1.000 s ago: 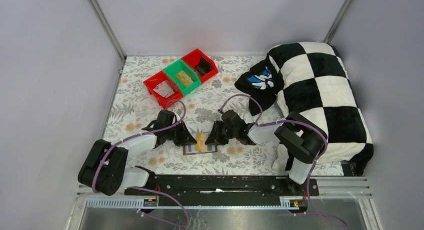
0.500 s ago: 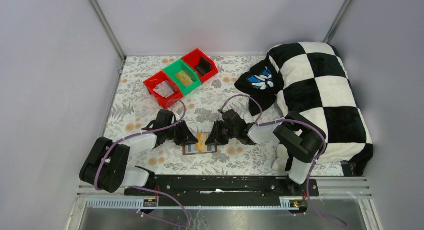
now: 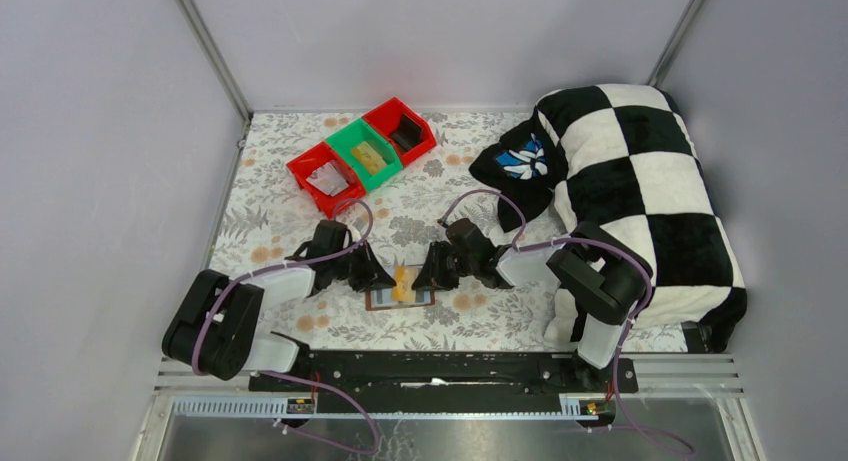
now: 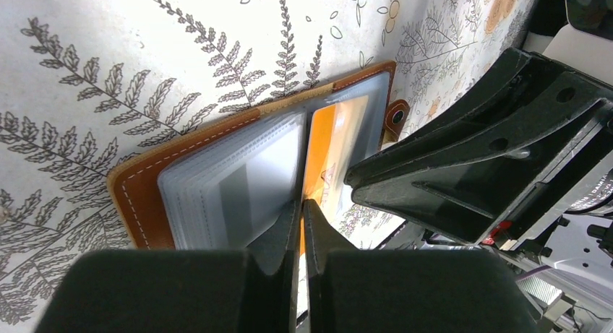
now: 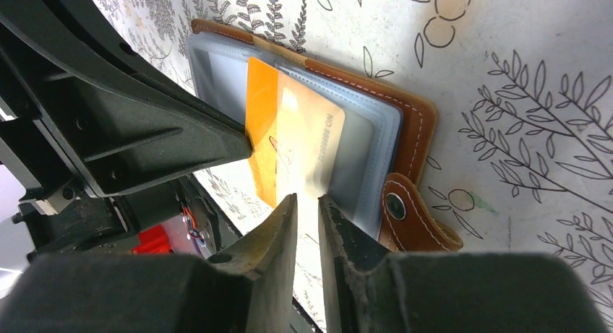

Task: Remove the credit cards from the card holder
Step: Remove the credit card from the card holder.

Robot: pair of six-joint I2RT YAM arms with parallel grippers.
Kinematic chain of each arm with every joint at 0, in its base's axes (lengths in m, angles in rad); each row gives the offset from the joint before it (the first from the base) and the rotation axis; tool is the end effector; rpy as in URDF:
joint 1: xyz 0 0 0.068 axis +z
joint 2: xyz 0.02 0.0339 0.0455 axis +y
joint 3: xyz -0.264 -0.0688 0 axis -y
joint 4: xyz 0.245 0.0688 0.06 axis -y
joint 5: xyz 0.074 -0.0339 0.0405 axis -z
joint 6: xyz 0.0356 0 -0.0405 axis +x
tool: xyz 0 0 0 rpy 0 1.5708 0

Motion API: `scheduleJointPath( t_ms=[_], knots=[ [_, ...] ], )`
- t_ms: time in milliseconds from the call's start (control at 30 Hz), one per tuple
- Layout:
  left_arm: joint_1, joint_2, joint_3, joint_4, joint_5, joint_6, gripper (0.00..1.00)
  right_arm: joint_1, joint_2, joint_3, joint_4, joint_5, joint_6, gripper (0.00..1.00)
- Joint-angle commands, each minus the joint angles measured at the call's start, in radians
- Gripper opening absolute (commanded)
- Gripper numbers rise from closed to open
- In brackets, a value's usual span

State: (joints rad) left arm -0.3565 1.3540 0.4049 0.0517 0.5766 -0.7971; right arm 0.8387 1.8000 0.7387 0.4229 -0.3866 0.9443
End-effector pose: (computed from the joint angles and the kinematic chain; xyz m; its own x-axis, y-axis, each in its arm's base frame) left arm 0.1989 -0.0948 0.1259 -0.9491 -0.2865 -0.1309 -0.0969 0.6612 -0.7439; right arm 0.2158 0.2602 0.1222 -0.9555 0.0592 -0.2888 -0.1999 0.5900 0.7823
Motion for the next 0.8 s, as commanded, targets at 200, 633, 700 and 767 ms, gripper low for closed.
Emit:
scheduleJointPath(
  t_ms=[200,633,700,767],
  knots=[
    [-0.075,0.065,0.018,0.032,0.093,0.016,0.19,0.023,0.066,-0.001,-0.019,0.037,-0.007,0.24],
    [-0.105,0.085,0.060,-0.012,0.098,0.070,0.00,0.023,0.074,0.005,-0.022,0.032,-0.009,0.24],
    [-0.105,0.062,0.080,-0.046,0.085,0.083,0.00,0.022,0.071,0.004,-0.022,0.033,-0.009,0.24],
    [-0.105,0.030,0.102,-0.105,0.053,0.099,0.00,0.023,0.063,0.002,-0.024,0.035,-0.009,0.24]
  ],
)
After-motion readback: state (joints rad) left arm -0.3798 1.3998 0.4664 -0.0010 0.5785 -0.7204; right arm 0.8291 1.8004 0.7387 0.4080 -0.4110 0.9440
